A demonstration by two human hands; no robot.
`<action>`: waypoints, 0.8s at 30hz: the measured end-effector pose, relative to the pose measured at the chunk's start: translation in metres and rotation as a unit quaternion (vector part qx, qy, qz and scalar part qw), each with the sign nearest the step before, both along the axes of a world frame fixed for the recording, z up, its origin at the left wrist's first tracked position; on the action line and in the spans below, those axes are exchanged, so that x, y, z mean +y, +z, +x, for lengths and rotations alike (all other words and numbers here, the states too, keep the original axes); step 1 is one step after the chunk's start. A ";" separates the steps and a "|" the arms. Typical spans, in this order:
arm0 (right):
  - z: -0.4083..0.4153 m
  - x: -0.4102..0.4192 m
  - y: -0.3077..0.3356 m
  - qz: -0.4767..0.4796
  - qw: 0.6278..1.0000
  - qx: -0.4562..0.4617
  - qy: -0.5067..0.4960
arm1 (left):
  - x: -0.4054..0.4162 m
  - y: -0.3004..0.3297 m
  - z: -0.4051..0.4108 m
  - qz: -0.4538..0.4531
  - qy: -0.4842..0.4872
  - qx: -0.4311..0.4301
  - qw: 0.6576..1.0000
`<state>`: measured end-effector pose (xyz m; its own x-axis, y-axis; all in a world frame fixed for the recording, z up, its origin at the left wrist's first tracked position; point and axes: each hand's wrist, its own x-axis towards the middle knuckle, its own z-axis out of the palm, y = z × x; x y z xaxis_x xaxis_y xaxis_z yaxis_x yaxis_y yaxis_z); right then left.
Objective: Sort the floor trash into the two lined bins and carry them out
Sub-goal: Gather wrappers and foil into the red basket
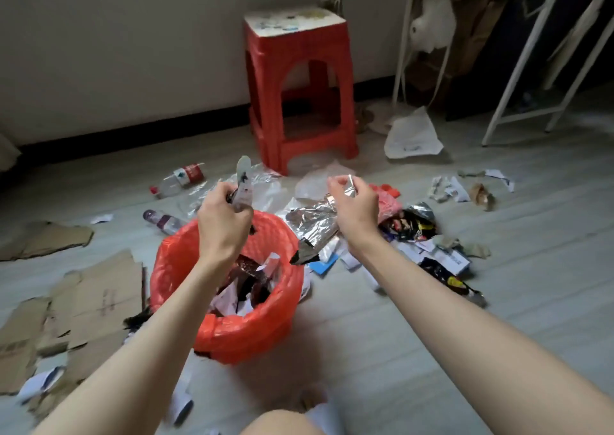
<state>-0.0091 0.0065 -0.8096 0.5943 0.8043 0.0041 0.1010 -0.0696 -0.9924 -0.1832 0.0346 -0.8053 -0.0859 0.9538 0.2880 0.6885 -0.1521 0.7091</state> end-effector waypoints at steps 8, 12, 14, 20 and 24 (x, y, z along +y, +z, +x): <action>-0.105 0.040 -0.073 -0.002 0.976 -0.136 0.171 | 0.013 -0.102 -0.074 -0.314 0.009 0.090 0.945; -0.130 0.057 -0.123 -0.015 0.960 -0.179 0.214 | 0.023 -0.131 -0.090 -0.278 0.050 0.027 0.959; -0.135 0.065 -0.147 -0.057 0.927 -0.257 0.268 | 0.032 -0.135 -0.098 -0.242 0.070 -0.038 0.967; -0.148 0.062 -0.173 -0.257 0.717 -0.419 0.494 | 0.036 -0.160 -0.104 -0.268 -0.103 0.109 0.952; -0.145 0.060 -0.149 -0.286 0.787 -0.286 0.466 | 0.020 -0.175 -0.100 -0.459 -0.196 0.283 0.819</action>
<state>-0.1541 0.0666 -0.9585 -0.2215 0.8578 -0.4638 0.7914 -0.1198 -0.5995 -0.2828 0.0542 -0.9804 0.1787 0.7132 -0.6778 0.9721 -0.0217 0.2334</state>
